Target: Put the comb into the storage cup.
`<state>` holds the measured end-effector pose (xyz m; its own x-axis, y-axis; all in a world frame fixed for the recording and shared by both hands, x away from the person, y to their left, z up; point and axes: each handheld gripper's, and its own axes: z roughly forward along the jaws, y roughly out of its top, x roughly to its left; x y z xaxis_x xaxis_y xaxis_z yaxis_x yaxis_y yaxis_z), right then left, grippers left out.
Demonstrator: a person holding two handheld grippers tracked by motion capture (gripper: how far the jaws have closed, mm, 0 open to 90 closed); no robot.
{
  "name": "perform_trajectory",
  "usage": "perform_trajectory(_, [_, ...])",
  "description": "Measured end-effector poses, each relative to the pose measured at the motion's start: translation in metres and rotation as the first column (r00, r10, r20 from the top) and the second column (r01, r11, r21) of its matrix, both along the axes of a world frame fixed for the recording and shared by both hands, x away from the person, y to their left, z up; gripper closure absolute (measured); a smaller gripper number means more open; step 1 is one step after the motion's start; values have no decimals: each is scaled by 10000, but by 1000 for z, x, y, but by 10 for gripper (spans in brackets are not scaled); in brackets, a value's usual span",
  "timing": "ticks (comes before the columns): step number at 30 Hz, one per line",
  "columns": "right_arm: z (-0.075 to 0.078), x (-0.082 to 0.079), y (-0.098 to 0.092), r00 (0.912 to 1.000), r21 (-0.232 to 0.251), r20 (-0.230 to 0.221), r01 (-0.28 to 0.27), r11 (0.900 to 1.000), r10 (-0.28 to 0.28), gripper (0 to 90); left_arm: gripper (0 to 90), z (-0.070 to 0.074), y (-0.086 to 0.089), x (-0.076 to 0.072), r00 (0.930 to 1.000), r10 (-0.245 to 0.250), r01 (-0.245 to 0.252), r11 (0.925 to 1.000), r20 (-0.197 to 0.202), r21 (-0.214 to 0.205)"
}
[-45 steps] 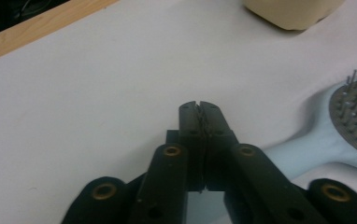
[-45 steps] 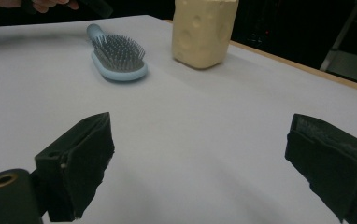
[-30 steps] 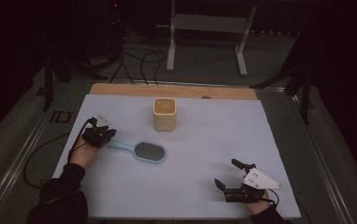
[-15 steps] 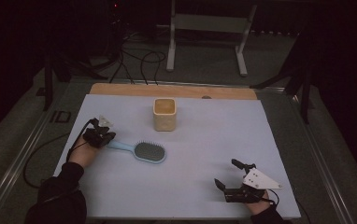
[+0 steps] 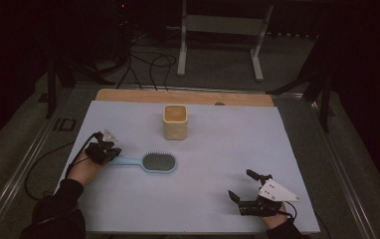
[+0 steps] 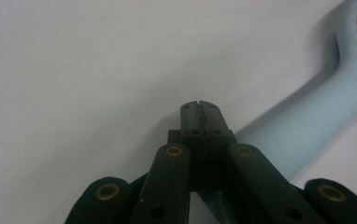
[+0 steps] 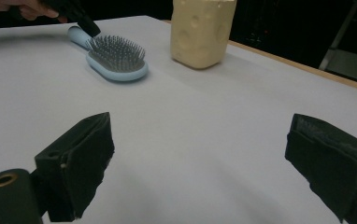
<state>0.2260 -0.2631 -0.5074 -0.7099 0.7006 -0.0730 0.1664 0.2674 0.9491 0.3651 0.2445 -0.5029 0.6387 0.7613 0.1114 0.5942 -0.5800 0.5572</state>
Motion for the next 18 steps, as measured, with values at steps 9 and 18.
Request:
perform_trajectory(9, [0, 0, 1, 10000, -21, 10, 16, 10000, -16, 76, 900, -1, 2, -16, 9995, -240, 242, 9997, -187, 98])
perform_trajectory(18, [0, 0, 0, 10000, -2, 12, 57, 10000, -57, 76, 900, -2, 1, -36, 9982, -411, 412, 9991, -441, 17])
